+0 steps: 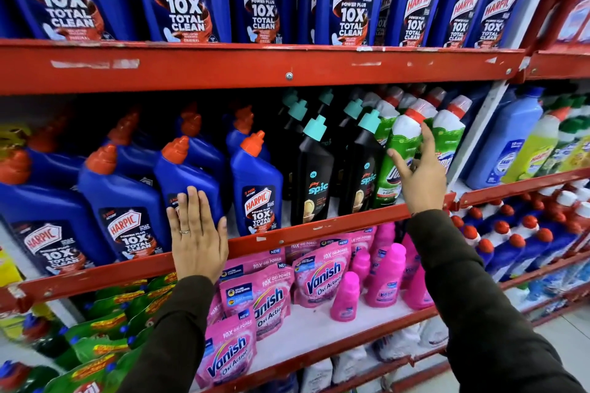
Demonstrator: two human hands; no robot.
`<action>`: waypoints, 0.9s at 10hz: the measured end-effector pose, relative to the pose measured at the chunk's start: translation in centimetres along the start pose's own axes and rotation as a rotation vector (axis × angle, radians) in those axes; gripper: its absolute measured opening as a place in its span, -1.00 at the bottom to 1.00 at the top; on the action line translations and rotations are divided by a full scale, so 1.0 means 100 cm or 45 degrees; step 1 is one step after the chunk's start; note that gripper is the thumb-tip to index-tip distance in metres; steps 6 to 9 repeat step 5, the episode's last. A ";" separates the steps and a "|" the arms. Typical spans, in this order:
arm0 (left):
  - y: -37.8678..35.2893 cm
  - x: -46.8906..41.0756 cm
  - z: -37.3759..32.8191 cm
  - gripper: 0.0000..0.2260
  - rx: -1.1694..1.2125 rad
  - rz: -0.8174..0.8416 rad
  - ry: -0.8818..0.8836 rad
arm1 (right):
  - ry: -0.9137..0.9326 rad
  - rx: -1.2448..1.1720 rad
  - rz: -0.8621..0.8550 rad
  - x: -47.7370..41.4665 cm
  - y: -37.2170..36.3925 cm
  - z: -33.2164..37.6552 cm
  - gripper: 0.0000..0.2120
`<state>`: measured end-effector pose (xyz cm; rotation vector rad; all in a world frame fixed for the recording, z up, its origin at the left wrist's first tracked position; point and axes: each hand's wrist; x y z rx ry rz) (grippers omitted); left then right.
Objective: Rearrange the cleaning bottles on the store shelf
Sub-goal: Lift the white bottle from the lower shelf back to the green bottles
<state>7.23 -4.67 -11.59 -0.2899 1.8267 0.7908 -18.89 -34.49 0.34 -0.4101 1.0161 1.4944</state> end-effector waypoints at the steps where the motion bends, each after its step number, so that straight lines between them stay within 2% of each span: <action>1: 0.001 0.001 0.001 -0.34 -0.017 -0.001 -0.012 | 0.048 0.029 0.069 0.004 -0.003 -0.001 -0.21; 4: 0.018 0.000 -0.010 -0.33 -0.018 0.035 0.021 | 0.109 -0.031 0.155 0.011 0.005 0.001 -0.21; 5: 0.032 0.003 -0.028 -0.35 0.015 0.041 0.132 | 0.120 -0.022 0.098 0.024 0.011 0.009 -0.30; 9: 0.032 0.003 -0.028 -0.35 0.015 0.041 0.132 | 0.120 -0.022 0.098 0.024 0.011 0.009 -0.30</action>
Point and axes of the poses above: each hand's wrist, its own x-axis away from the middle knuckle, its own y-axis out of the back of the hand, z = x × y, and after that the axes turned 11 degrees about y, right-handed
